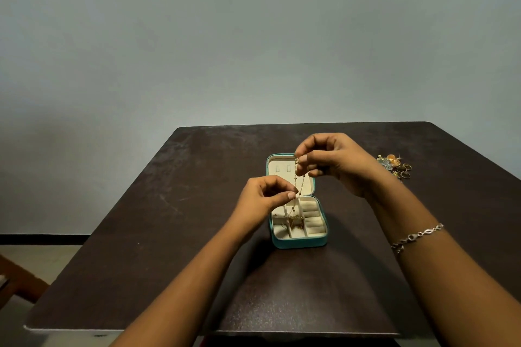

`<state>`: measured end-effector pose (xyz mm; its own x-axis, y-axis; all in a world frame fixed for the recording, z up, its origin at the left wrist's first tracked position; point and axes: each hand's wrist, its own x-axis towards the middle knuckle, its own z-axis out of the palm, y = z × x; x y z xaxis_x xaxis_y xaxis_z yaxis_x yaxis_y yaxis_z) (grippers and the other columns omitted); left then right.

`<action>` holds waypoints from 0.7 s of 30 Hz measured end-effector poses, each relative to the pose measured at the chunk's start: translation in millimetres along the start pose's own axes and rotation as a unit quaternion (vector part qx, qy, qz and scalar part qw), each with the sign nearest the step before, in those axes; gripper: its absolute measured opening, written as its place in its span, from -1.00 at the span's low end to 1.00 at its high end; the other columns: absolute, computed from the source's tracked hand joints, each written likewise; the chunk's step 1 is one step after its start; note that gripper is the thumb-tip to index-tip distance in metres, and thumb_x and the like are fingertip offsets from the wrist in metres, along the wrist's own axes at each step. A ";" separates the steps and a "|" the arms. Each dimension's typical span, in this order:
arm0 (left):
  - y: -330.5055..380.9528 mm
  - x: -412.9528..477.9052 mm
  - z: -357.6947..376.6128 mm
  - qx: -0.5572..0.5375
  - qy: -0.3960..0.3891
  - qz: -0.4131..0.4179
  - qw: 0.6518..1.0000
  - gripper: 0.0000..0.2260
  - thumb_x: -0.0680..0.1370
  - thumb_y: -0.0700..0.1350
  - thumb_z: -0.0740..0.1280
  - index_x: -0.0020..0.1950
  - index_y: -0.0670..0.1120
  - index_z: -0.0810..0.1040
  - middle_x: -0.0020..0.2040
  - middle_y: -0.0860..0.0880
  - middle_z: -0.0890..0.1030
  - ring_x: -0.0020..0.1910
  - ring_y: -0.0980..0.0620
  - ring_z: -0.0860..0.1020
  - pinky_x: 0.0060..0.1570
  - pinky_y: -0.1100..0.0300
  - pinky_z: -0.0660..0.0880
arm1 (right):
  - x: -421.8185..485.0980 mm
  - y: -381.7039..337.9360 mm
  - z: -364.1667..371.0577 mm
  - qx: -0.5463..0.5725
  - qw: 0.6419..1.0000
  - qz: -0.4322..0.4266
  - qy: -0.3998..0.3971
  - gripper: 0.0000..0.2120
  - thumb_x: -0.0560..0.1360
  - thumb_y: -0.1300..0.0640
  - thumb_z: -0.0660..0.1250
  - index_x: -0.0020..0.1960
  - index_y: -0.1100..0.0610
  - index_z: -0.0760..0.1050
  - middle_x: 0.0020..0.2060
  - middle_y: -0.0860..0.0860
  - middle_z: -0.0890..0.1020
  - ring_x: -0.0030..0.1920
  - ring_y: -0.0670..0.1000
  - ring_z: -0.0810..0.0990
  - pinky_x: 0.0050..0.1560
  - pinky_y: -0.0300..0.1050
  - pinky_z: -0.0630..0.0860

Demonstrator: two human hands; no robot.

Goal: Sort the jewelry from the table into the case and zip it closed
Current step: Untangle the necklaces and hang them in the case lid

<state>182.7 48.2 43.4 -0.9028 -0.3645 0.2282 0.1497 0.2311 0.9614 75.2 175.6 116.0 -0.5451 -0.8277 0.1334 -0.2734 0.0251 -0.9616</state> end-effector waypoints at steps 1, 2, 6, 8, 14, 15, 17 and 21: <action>-0.5 0.3 0.0 -0.001 -0.002 -0.002 1.000 -0.87 0.43 -0.35 0.37 -0.18 -0.12 0.60 -0.20 -0.03 0.63 -0.19 0.17 0.58 -0.10 0.34 0.52 | 0.6 -1.8 0.1 0.004 1.000 -0.004 -0.002 -0.85 0.47 0.38 0.25 -0.16 0.18 0.53 -0.36 0.04 0.62 -0.30 -0.06 0.61 -0.34 -0.32 0.45; -1.1 0.7 -0.2 -0.004 -0.003 -0.002 1.000 -0.87 0.43 -0.35 0.38 -0.18 -0.12 0.60 -0.20 -0.04 0.63 -0.19 0.16 0.58 -0.10 0.33 0.52 | 1.0 -3.8 0.3 0.003 1.000 -0.008 -0.006 -0.83 0.47 0.39 0.24 -0.15 0.18 0.54 -0.37 0.03 0.62 -0.30 -0.06 0.61 -0.34 -0.32 0.45; -0.8 1.5 -1.1 -0.004 -0.014 -0.002 1.000 -0.89 0.43 -0.36 0.37 -0.19 -0.17 0.58 -0.23 -0.04 0.61 -0.25 0.22 0.57 -0.17 0.38 0.49 | 1.4 -11.7 -0.7 0.003 1.000 -0.012 -0.018 -0.82 0.49 0.39 0.22 -0.15 0.19 0.55 -0.40 0.03 0.60 -0.32 -0.07 0.60 -0.35 -0.33 0.44; -0.3 1.1 -1.3 -0.004 -0.013 -0.005 1.000 -0.89 0.44 -0.35 0.36 -0.20 -0.17 0.57 -0.25 -0.03 0.60 -0.29 0.26 0.55 -0.22 0.41 0.47 | 1.8 -15.0 -2.3 0.015 1.000 -0.013 -0.016 -0.84 0.48 0.38 0.23 -0.14 0.20 0.54 -0.42 0.00 0.60 -0.33 -0.08 0.61 -0.35 -0.33 0.43; 4.5 -1.8 0.6 -0.038 -0.018 -0.008 0.999 -0.94 0.47 -0.27 0.35 -0.09 -0.15 0.54 -0.17 -0.03 0.59 -0.26 0.28 0.54 -0.32 0.46 0.42 | 2.3 -24.7 -6.0 0.009 0.999 -0.031 -0.007 -0.90 0.45 0.35 0.30 -0.14 0.20 0.55 -0.35 0.03 0.60 -0.30 -0.03 0.61 -0.37 -0.32 0.46; 5.4 -1.8 0.9 -0.045 -0.023 -0.006 0.999 -0.92 0.46 -0.28 0.36 -0.07 -0.15 0.54 -0.16 -0.03 0.59 -0.26 0.27 0.55 -0.31 0.46 0.43 | 2.9 -26.4 -5.8 0.010 0.999 -0.033 -0.008 -0.90 0.44 0.35 0.30 -0.15 0.20 0.55 -0.35 0.05 0.59 -0.30 -0.02 0.59 -0.37 -0.31 0.45; 5.9 -1.7 1.3 -0.039 -0.031 0.000 0.999 -0.93 0.46 -0.30 0.36 -0.11 -0.16 0.55 -0.18 -0.03 0.59 -0.27 0.27 0.55 -0.30 0.45 0.43 | 3.9 -30.6 -5.1 0.009 0.999 -0.039 -0.007 -0.90 0.44 0.36 0.31 -0.17 0.20 0.54 -0.35 0.06 0.58 -0.29 -0.01 0.55 -0.37 -0.30 0.43; 4.1 -0.4 0.7 -0.024 -0.029 -0.004 0.999 -0.91 0.47 -0.31 0.35 -0.20 -0.15 0.55 -0.22 -0.04 0.59 -0.30 0.27 0.53 -0.29 0.44 0.43 | 5.5 -41.2 -3.9 -0.003 0.998 -0.059 -0.006 -0.90 0.43 0.37 0.31 -0.17 0.20 0.53 -0.33 0.08 0.57 -0.32 -0.06 0.60 -0.38 -0.32 0.43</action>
<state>183.4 49.9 47.2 -0.9256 -0.3132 0.2127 0.1605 0.1842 0.9697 80.4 172.2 157.3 -0.4998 -0.8314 0.2428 -0.3403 -0.0693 -0.9378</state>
